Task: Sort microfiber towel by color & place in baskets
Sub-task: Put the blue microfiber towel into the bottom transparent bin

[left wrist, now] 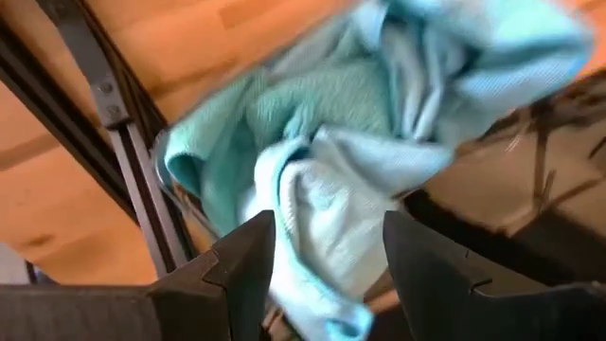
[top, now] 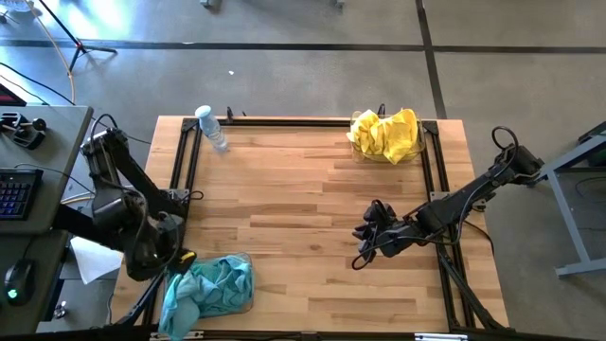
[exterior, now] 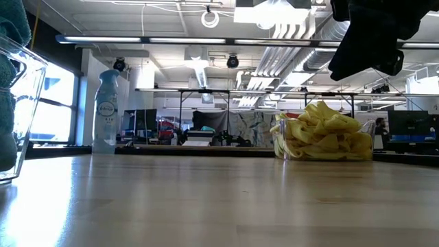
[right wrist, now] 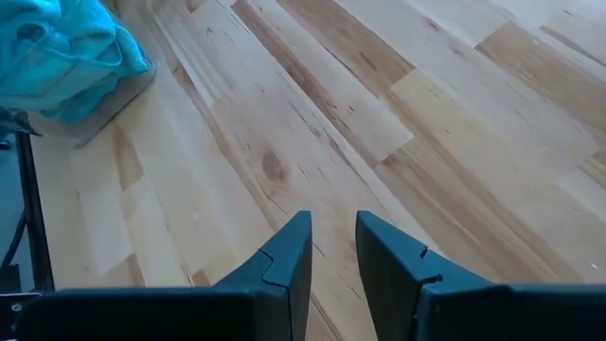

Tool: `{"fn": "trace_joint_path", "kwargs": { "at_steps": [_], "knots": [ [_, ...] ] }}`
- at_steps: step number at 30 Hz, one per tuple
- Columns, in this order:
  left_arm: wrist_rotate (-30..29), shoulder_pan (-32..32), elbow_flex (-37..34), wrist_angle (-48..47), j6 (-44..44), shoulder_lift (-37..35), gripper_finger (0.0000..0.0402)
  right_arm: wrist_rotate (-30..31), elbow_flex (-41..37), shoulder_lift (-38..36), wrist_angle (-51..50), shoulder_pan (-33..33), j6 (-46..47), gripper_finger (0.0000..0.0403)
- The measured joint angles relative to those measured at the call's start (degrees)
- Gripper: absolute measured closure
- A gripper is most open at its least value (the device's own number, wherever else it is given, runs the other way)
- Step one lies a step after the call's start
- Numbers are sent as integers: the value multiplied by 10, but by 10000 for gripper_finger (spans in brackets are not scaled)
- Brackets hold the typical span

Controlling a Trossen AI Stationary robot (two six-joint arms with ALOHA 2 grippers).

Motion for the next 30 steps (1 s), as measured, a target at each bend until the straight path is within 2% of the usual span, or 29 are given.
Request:
{"fn": "trace_joint_path", "kwargs": {
  "at_steps": [3, 8, 13, 17, 30],
  "knots": [
    [-25, -6, 48, -33, -12, 29, 216, 1, 0, 0, 0, 0, 11, 325],
    [-23, -23, 103, -36, 10, 116, 216, 1, 0, 0, 0, 0, 15, 325],
    [19, -42, 119, 5, 76, 209, 216, 1, 0, 0, 0, -7, 10, 325],
    [42, -62, 119, 10, 106, 258, 216, 1, 0, 0, 0, -15, 9, 325],
    [-26, -79, 120, -82, 226, 275, 216, -15, 0, 0, 2, -52, 14, 325]
  ]
}}
